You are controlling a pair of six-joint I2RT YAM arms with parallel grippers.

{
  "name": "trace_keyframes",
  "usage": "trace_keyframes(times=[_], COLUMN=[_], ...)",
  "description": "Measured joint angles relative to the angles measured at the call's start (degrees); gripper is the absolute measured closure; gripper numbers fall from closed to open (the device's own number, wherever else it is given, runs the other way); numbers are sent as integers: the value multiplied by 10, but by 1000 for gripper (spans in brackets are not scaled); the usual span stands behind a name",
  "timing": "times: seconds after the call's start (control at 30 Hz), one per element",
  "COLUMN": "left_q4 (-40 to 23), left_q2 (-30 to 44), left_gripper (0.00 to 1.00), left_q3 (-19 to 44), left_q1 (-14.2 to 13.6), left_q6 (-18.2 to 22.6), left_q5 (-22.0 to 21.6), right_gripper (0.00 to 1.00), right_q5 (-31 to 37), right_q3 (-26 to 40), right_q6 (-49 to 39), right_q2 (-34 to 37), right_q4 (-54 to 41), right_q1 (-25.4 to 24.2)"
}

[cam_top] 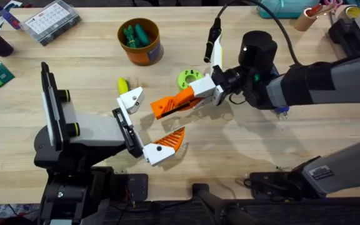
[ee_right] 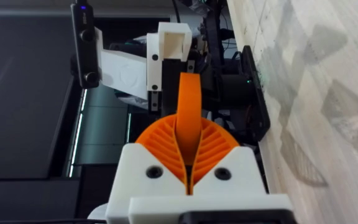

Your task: Pick up the gripper from the table and insert it into the empty holder that is missing its gripper. Then pick up a screw, insert it into the mounting hole, and use the screwdriver to tighten it. Finally, clean up the table by picking up the vegetable and placing it into the bucket.

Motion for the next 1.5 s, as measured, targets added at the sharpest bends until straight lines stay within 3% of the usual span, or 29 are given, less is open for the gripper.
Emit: trace_keyframes(times=[0.57, 0.97, 1.5], left_q4=[-1, -2, -1], left_q2=[3, 3, 3], left_gripper=[12, 12, 12], left_q3=[1, 1, 1], left_q1=[0, 0, 0], left_q6=[0, 0, 0], left_q5=[0, 0, 0], right_gripper=[988, 987, 988], right_q5=[11, 17, 62], right_q3=[1, 15, 31], right_q6=[0, 47, 70], right_q2=[1, 1, 1], right_q4=[-3, 54, 50], right_q1=[2, 3, 36])
